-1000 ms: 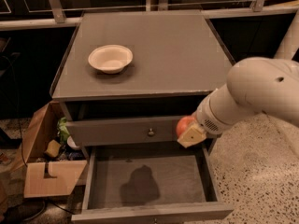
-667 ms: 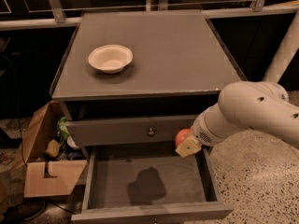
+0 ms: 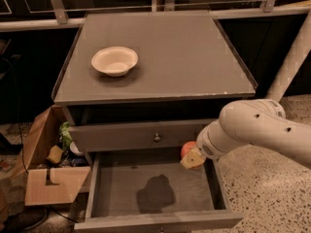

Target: Place apple into middle drawer

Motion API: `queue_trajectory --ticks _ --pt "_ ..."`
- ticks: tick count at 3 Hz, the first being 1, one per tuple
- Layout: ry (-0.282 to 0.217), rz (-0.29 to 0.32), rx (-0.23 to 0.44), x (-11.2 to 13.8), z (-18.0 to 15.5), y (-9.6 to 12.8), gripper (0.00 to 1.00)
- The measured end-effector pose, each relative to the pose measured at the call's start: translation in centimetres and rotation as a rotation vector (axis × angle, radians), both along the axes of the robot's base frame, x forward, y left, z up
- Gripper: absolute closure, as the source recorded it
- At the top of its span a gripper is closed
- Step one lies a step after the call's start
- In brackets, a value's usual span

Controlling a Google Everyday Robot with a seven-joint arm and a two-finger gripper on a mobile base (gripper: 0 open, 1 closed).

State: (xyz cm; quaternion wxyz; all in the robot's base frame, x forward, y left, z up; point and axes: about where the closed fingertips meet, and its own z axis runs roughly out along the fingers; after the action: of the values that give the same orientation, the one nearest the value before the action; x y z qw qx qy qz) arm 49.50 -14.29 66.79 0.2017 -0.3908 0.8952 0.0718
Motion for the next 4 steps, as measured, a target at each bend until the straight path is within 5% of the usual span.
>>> queue_trajectory --ticks 3,4 --pt "0.090 -0.090 0.035 -2.0 -10.8 1.7 1.00" --pt "0.092 -0.099 0.040 -2.0 -10.9 1.8 1.00"
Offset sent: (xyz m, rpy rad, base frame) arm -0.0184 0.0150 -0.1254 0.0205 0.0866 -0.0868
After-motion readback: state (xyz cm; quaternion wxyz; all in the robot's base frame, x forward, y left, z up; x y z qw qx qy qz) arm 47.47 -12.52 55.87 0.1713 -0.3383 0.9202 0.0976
